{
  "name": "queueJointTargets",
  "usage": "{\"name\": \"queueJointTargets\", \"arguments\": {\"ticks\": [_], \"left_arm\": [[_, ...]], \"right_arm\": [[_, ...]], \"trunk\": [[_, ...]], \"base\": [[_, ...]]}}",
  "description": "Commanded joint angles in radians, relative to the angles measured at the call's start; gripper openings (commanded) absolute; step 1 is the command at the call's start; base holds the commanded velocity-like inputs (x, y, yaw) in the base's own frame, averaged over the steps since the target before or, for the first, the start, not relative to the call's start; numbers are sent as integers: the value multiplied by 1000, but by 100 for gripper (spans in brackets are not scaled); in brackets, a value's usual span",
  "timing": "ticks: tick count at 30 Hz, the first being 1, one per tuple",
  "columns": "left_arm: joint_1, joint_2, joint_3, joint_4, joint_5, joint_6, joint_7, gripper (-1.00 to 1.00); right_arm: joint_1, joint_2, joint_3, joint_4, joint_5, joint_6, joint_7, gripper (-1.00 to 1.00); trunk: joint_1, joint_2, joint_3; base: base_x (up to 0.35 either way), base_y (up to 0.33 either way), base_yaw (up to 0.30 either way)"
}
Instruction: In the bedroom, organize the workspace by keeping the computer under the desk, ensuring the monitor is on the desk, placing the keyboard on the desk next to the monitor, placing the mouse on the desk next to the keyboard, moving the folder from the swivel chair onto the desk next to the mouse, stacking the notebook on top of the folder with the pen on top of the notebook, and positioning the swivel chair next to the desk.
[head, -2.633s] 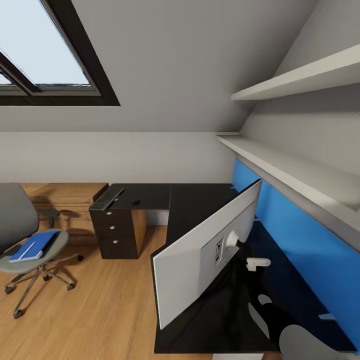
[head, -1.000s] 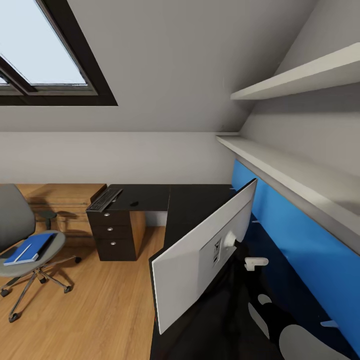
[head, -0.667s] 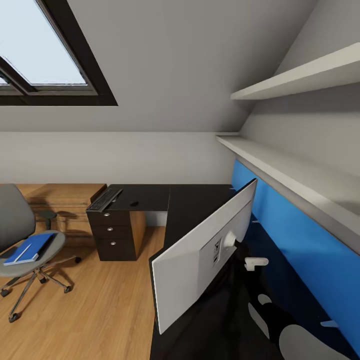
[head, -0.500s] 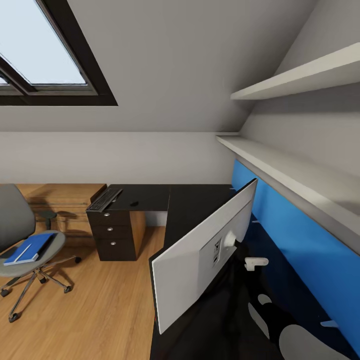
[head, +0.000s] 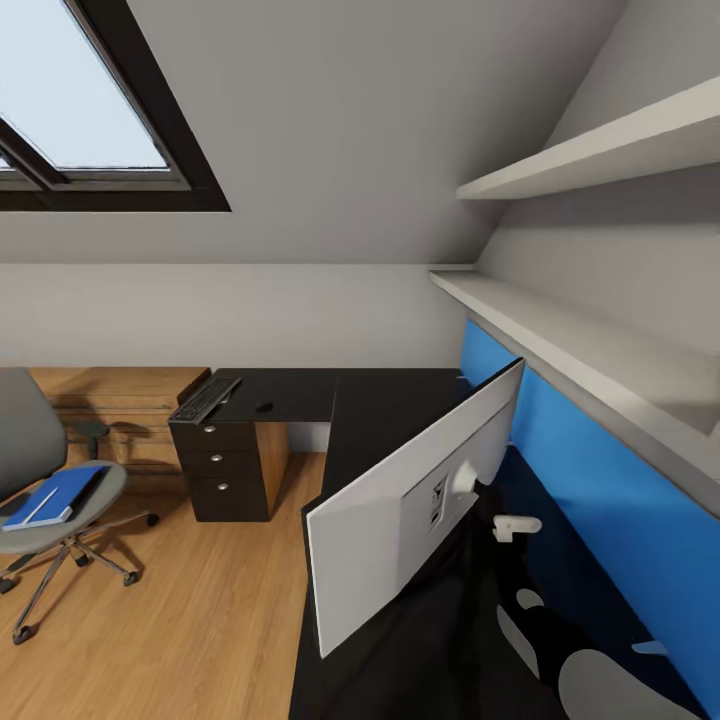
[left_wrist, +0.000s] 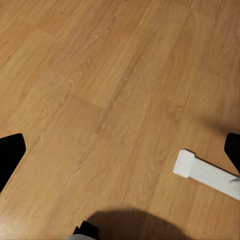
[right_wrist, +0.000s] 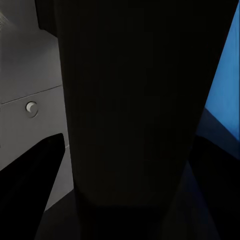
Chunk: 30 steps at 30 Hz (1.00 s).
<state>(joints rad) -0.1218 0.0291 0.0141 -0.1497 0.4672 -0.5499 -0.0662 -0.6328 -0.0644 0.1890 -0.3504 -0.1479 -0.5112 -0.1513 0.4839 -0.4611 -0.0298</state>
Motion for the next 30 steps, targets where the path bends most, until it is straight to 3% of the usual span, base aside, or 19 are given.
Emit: {"name": "queueJointTargets", "arguments": {"ticks": [1, 30], "left_arm": [[-1, 0, 1, 1, 7, -2, -7, 100], [-1, 3, 3, 1, 7, -2, -6, 100]], "right_arm": [[-1, -2, 23, 2, -18, -4, -5, -100], [-1, -2, 23, 2, -18, -5, -5, -100]], "trunk": [[1, -2, -2], [1, -2, -2]], "base": [[0, -14, 0], [28, -27, 0]]}}
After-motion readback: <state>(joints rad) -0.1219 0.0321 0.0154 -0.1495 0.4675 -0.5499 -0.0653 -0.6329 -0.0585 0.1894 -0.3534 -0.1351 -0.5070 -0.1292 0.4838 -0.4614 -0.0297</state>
